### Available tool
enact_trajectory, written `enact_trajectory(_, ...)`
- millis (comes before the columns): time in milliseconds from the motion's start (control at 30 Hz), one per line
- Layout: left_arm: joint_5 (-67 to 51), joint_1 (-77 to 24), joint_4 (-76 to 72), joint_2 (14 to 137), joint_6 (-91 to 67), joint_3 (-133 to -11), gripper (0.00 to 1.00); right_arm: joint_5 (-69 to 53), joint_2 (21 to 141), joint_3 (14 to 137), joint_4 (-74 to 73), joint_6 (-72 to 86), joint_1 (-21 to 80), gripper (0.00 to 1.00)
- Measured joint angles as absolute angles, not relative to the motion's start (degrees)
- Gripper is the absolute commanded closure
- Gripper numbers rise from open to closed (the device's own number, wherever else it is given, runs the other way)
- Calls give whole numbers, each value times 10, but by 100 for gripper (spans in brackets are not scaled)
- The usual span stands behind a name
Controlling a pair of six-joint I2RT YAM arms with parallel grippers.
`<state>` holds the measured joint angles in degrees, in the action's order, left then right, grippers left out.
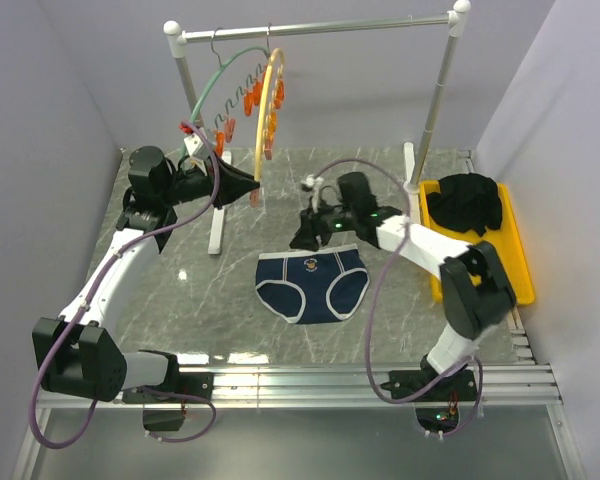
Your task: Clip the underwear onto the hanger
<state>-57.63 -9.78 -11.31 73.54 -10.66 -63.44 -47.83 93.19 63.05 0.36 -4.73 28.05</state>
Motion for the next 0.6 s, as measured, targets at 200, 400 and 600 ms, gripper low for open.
enact_trajectory(200,-574,-98,-114,734,-113,-632,100,-390,1065,731,-87,-94,343,40)
enact_trajectory(400,-573,-98,-114,734,-115,-632,100,-311,1149,797,-130,-122,379,38)
enact_trajectory(600,-573,-98,-114,734,-118,-632,100,-246,1172,802,-148,-165,401,37)
